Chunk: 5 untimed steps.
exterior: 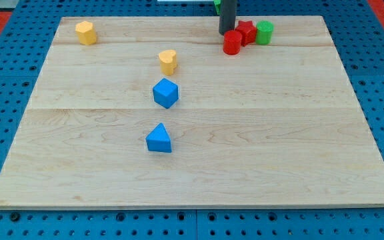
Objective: Push the yellow heart closer to yellow hexagon
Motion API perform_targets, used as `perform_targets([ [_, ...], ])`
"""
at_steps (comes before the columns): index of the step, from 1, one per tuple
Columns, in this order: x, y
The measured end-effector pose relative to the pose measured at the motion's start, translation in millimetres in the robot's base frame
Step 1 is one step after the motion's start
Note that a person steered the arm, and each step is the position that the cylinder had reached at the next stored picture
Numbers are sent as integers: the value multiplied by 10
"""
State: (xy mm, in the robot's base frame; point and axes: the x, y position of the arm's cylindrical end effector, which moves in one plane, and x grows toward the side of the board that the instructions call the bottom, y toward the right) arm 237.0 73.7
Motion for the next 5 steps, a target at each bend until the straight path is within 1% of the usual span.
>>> perform_targets([
  [1,-11,-211],
  [2,359,-263],
  [3,739,-537],
  [4,943,-856],
  [5,881,-1257],
])
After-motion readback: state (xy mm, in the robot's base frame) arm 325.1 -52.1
